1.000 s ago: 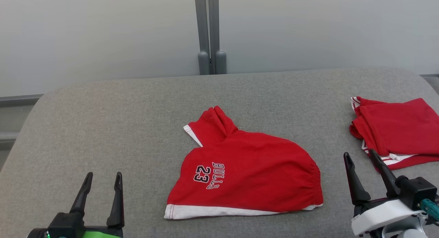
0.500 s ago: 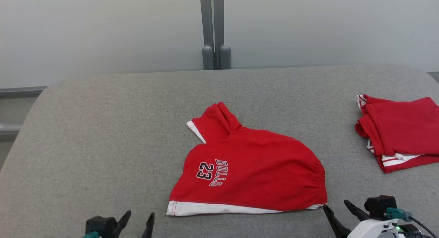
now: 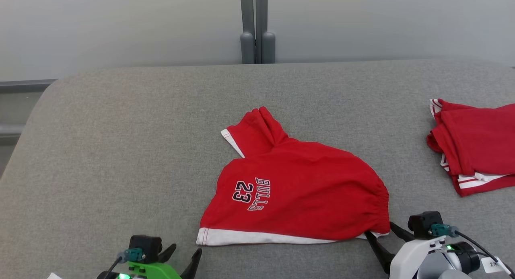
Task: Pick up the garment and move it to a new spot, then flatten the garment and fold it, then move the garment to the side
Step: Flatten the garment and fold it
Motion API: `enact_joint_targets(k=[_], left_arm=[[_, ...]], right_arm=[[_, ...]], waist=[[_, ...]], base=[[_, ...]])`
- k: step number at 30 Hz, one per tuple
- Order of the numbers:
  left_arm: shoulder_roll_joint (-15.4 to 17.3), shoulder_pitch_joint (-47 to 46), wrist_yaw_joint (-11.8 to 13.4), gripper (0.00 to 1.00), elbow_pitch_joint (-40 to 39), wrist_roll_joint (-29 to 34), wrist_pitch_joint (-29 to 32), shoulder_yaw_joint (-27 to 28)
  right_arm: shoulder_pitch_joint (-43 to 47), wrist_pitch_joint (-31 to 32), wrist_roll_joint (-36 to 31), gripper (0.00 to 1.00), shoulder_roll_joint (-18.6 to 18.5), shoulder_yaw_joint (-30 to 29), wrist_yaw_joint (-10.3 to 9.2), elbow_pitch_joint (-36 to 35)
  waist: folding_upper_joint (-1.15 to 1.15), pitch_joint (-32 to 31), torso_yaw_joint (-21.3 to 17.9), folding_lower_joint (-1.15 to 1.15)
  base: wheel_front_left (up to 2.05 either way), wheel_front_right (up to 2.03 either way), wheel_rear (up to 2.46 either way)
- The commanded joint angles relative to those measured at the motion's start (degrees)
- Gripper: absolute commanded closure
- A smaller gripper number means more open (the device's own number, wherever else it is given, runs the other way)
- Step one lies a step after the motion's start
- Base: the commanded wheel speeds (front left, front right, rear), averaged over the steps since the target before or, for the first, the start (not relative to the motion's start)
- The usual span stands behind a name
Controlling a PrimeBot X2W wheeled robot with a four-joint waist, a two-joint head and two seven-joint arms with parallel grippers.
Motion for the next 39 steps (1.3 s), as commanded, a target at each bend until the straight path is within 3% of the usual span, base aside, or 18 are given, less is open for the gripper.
enact_joint_targets(k=[1, 24, 25, 26, 27, 28, 29, 30, 39], left_arm=[[-0.2, -1.9, -0.2, 0.0, 1.0, -0.5, -0.8, -0.5], [0.4, -10.8, -0.2, 0.0, 10.6, -6.9, -7.9, -10.8], [0.5, -10.9, -0.2, 0.04, 10.9, -7.2, -8.0, -11.0], [0.4, -11.0, -0.2, 0.32, 11.1, -7.7, -7.9, -11.3], [0.4, -11.1, -0.2, 0.58, 11.3, -8.0, -7.9, -11.6], [0.5, -11.2, -0.2, 1.0, 11.5, -8.4, -7.7, -12.2], [0.6, -11.3, -0.2, 1.0, 11.6, -8.9, -7.5, -12.5], [0.7, -11.5, -0.2, 1.0, 11.6, -9.2, -7.7, -12.9], [2.2, -12.0, -0.2, 1.0, 8.8, -11.3, -11.3, -13.4]], right_arm=[[-1.1, -0.4, -0.1, 0.0, 0.0, 0.4, 0.0, 0.6], [-3.0, -3.6, -0.9, 0.0, 0.1, 3.5, 0.0, 1.7], [-3.0, -3.5, -0.9, 0.12, 0.1, 3.6, 0.0, 1.5], [-3.0, -3.6, -0.8, 0.31, 0.1, 3.7, 0.0, 1.4], [-3.0, -3.5, -0.7, 0.61, 0.1, 3.8, 0.0, 1.3], [-3.0, -3.8, -0.6, 0.78, 0.1, 3.9, 0.0, 1.1], [-3.0, -4.0, -0.5, 0.93, 0.1, 3.9, 0.0, 1.0], [-3.1, -4.2, -0.4, 1.0, 0.0, 4.0, 0.0, 0.9], [-2.7, -6.0, 0.1, 1.0, -0.6, 3.1, 0.0, -0.5]], waist=[[0.0, 1.3, -0.1, 0.0], [0.0, 2.6, -1.5, 0.0], [0.0, 2.7, -1.5, 0.0], [0.0, 2.6, -1.6, 0.0], [0.0, 2.6, -1.6, 0.0], [0.0, 2.5, -1.7, 0.0], [0.0, 2.5, -1.7, 0.0], [0.0, 2.6, -1.7, 0.0], [0.0, 1.6, -1.6, 0.0]], base=[[0.0, 0.0, 0.0], [0.0, 0.0, 0.0], [0.0, 0.0, 0.0], [0.0, 0.0, 0.0], [0.0, 0.0, 0.0], [0.0, 0.0, 0.0], [0.0, 0.0, 0.0], [0.0, 0.0, 0.0], [0.0, 0.0, 0.0]])
